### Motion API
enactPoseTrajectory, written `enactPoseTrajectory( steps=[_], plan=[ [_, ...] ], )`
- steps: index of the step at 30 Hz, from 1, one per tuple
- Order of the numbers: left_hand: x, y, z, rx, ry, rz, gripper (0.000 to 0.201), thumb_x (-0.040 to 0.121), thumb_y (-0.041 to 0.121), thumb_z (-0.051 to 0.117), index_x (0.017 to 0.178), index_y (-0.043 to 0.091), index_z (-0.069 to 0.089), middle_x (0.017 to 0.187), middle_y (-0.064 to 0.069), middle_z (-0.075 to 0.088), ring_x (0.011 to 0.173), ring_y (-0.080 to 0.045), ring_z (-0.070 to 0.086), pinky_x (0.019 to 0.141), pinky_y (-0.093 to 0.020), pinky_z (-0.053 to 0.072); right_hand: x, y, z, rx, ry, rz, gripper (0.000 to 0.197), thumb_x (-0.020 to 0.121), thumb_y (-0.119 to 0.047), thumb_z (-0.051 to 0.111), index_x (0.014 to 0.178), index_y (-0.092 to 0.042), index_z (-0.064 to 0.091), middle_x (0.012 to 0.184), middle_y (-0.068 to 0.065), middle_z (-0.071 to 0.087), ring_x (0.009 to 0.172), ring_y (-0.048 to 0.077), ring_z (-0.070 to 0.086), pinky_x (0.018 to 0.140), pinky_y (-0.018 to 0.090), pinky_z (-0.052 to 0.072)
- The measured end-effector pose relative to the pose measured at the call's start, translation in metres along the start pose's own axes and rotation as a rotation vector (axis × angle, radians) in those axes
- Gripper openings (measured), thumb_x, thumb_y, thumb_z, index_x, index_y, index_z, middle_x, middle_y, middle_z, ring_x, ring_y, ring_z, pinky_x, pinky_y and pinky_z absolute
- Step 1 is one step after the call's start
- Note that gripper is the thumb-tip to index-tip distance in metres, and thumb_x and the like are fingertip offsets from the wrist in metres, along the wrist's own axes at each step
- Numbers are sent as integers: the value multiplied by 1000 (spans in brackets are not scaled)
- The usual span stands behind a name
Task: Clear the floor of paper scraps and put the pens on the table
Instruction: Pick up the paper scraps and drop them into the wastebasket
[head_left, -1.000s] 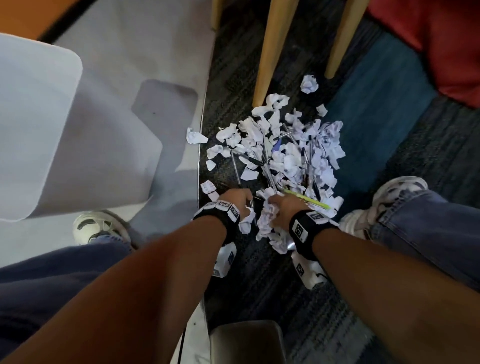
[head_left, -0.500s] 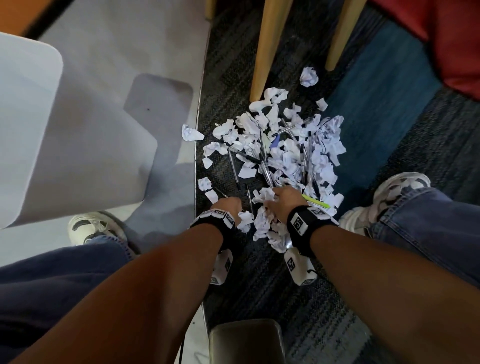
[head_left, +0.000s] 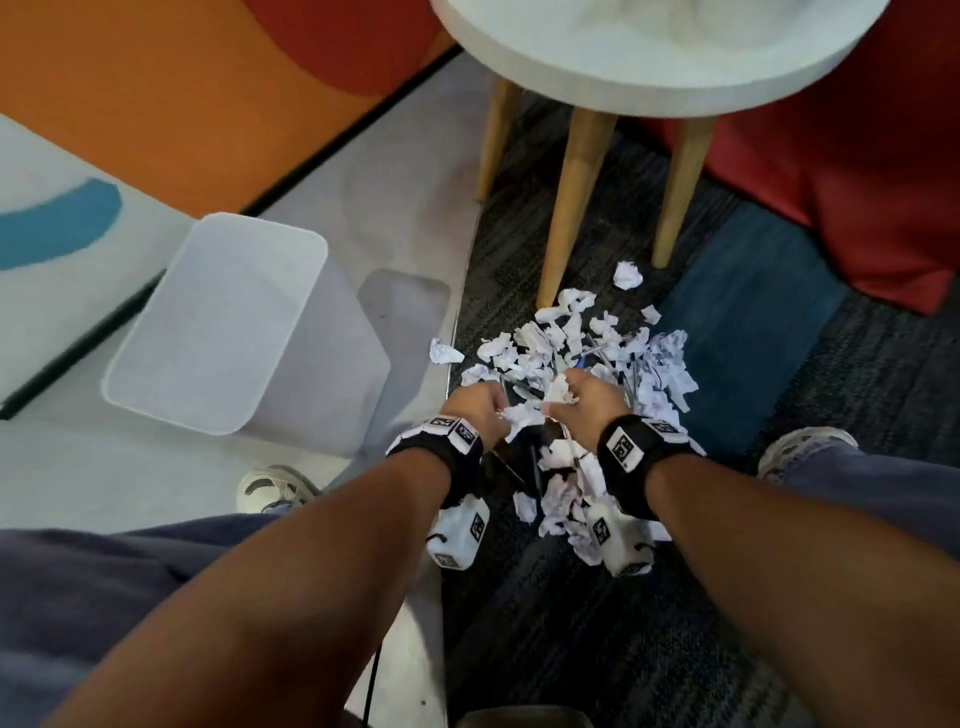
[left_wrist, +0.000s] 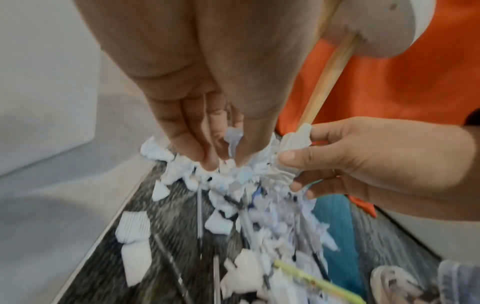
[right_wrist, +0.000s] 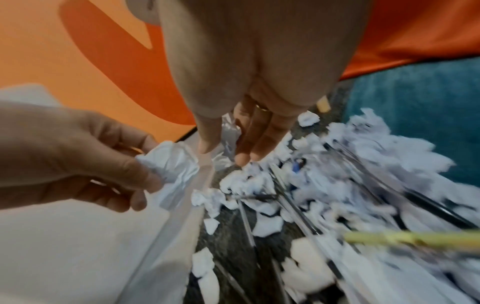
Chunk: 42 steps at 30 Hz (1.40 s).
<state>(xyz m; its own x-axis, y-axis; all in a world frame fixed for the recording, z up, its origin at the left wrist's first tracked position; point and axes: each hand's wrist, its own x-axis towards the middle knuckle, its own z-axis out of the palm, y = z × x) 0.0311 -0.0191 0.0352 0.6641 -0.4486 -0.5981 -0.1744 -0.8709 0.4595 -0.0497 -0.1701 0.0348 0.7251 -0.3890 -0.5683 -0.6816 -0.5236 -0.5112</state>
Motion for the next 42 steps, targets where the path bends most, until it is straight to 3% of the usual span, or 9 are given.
enactPoseTrajectory(
  steps=[5,10,14,18,21,25,28,37,42],
  plan=[
    [-36,5,-56,-89,213,56,20,85,19,61,105,23,63,97,-8,67,92,-26,63,70,-23,41,-16,-68,-13,1,126,-218,46,87,-37,67,122,-14,49,99,13,63,93,30,59,79,35,49],
    [-77,-12,-111,-199,467,66,10,87,27,62,95,21,62,97,-8,70,93,-28,62,75,-28,44,-32,-138,-11,28,198,-474,19,93,-31,60,91,-15,50,67,-2,51,67,22,50,58,26,30],
    [-102,-37,-155,-261,619,67,30,88,42,62,91,12,62,87,-5,68,82,-24,59,70,-27,42,-39,-192,1,73,249,-644,10,93,-26,56,96,-16,55,84,3,64,78,23,57,64,25,34],
    [-114,-78,-198,-293,749,-54,23,87,42,63,92,19,61,85,1,62,81,-21,55,71,-22,36,-43,-235,12,64,305,-782,12,91,-24,58,95,-13,59,88,3,59,83,22,54,67,24,29],
    [-115,-108,-208,-206,698,-168,23,87,38,63,101,20,63,98,-2,65,93,-25,60,74,-24,40,-42,-251,21,38,307,-817,13,90,-24,60,95,-12,60,86,1,50,81,20,50,67,20,26],
    [-114,-128,-195,-82,526,-246,30,86,25,63,115,27,59,119,-3,63,104,-25,60,84,-29,48,-41,-260,32,-1,286,-833,14,88,-25,61,100,-17,61,95,1,60,86,18,54,72,25,37],
    [-115,-131,-189,-67,477,-233,44,85,18,61,128,27,54,124,-2,61,110,-23,58,87,-29,46,-42,-266,34,3,259,-810,16,87,-27,61,100,-18,62,94,-1,64,85,18,58,76,30,47],
    [-122,-108,-194,-159,638,-118,27,86,17,55,112,23,60,99,-1,66,90,-21,62,78,-29,48,-30,-266,41,-124,88,-659,51,80,-43,70,126,-32,51,119,-6,60,107,18,56,93,35,47],
    [-116,-70,-184,-160,689,34,24,85,15,55,107,23,62,93,4,63,86,-18,60,77,-28,46,-23,-225,29,-56,148,-590,41,87,-40,63,124,-26,53,119,-1,61,111,19,56,94,35,45]
  ],
)
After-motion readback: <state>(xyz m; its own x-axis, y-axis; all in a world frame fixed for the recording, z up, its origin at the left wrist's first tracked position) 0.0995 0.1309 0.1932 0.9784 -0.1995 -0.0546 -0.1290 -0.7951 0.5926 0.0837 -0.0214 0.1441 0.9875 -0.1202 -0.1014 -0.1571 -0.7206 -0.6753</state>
